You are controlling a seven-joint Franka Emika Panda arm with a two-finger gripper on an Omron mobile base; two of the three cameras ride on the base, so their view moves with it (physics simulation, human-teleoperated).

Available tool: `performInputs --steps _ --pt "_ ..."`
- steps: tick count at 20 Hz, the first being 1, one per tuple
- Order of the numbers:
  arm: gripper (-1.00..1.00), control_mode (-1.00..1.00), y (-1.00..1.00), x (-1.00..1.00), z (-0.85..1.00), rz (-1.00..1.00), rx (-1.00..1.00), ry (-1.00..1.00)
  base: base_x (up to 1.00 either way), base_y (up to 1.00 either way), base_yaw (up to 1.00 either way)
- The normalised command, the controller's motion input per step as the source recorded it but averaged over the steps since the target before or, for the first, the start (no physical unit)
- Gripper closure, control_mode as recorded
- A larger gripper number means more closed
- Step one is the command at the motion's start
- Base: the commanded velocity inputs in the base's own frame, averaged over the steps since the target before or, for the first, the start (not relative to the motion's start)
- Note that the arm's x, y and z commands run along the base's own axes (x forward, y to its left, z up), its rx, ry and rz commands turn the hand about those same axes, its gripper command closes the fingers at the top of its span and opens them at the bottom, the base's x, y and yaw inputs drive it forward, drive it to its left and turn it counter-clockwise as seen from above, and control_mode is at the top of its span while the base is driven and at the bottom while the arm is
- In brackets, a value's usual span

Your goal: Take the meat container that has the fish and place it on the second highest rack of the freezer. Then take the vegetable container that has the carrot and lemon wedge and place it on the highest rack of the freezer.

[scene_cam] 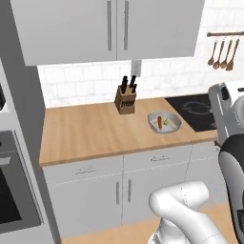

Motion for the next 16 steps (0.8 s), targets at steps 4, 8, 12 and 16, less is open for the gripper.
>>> performInputs --steps 4,8,12,16 --pt "-1.00 1.00 0.00 0.00 0.00 0.00 0.00 0.00 0.75 -0.06 0.00" --pt "-1.00 1.00 0.00 0.00 0.00 0.00 0.00 0.00 0.68 -0.03 0.00" --pt "-1.00 1.00 0.00 0.00 0.00 0.00 0.00 0.00 0.56 -0.10 0.00" --pt "-1.00 1.00 0.00 0.00 0.00 0.00 0.00 0.00 0.38 -0.09 0.00"
